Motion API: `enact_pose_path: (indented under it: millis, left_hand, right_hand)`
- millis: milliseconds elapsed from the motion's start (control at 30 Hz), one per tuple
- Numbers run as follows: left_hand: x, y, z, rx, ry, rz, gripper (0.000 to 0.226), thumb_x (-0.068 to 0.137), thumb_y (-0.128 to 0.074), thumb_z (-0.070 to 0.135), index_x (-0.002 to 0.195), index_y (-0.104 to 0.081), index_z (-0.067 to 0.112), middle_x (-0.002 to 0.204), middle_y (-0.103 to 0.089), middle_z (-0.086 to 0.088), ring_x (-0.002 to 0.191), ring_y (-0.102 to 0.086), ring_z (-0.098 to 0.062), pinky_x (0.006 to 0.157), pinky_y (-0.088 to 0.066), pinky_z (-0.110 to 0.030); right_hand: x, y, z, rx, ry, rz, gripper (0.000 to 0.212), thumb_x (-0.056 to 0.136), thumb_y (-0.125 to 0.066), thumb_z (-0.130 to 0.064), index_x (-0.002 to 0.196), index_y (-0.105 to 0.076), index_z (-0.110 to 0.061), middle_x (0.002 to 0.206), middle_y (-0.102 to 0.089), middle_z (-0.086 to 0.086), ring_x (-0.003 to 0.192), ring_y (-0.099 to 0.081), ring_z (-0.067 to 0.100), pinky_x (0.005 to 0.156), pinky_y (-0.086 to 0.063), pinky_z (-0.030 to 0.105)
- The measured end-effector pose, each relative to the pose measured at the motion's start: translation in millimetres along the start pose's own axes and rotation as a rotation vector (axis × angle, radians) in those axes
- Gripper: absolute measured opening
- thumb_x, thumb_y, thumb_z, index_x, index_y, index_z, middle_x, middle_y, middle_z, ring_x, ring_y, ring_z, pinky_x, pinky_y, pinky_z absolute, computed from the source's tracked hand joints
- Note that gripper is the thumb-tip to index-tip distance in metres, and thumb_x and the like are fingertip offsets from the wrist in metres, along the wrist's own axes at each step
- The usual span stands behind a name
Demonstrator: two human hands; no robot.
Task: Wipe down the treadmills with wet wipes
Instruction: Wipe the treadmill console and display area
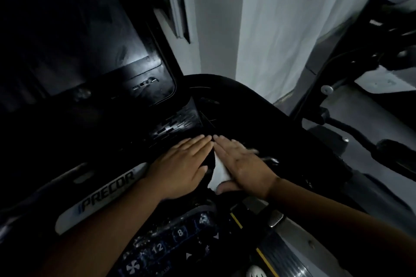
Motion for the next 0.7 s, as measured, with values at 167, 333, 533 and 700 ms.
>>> enact_pose_path:
  millis: [167,333,533,700]
  left_hand:
    - [-1,3,4,0.050,0.068,-0.014,0.077,0.094,-0.004,0.056,0.162,-0.005,0.020,0.168,0.005,0.008,0.152,0.012,-0.003,0.121,0.010,-0.024]
    - [-12,5,10,0.148,0.197,0.039,0.076,0.099,-0.011,0.057,0.161,-0.016,0.015,0.168,-0.005,0.002,0.153,0.002,-0.008,0.122,0.006,-0.027]
    - [-37,5,4,0.115,0.345,0.027,0.081,0.093,0.003,0.065,0.161,0.002,0.020,0.167,0.013,0.006,0.151,0.017,-0.005,0.122,0.012,-0.027]
    - [-35,4,5,0.122,0.349,0.025,0.082,0.091,0.005,0.063,0.162,0.001,0.021,0.168,0.010,0.008,0.153,0.012,-0.005,0.125,0.007,-0.030]
  right_hand:
    - [-9,1,15,-0.255,0.151,0.029,0.103,0.090,-0.032,-0.080,0.158,-0.019,-0.003,0.166,-0.017,0.016,0.154,-0.014,0.028,0.121,-0.018,0.048]
    - [19,8,1,-0.178,0.084,0.022,0.114,0.082,-0.034,-0.089,0.158,-0.020,-0.005,0.167,-0.014,0.013,0.155,-0.007,0.026,0.123,-0.008,0.049]
    - [1,-1,19,-0.294,0.324,-0.007,0.108,0.080,-0.045,-0.082,0.158,-0.017,-0.012,0.166,-0.017,0.012,0.153,-0.017,0.031,0.120,-0.020,0.053]
    - [27,15,15,-0.263,0.277,-0.051,0.124,0.068,-0.041,-0.094,0.159,-0.016,-0.013,0.167,-0.012,0.013,0.155,-0.008,0.028,0.122,-0.008,0.052]
Point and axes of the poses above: each hand's wrist, its own x-axis towards the middle knuckle, its own y-axis out of the back of the hand, z = x × y, the point moved 1 cm from there along x, towards the middle knuckle
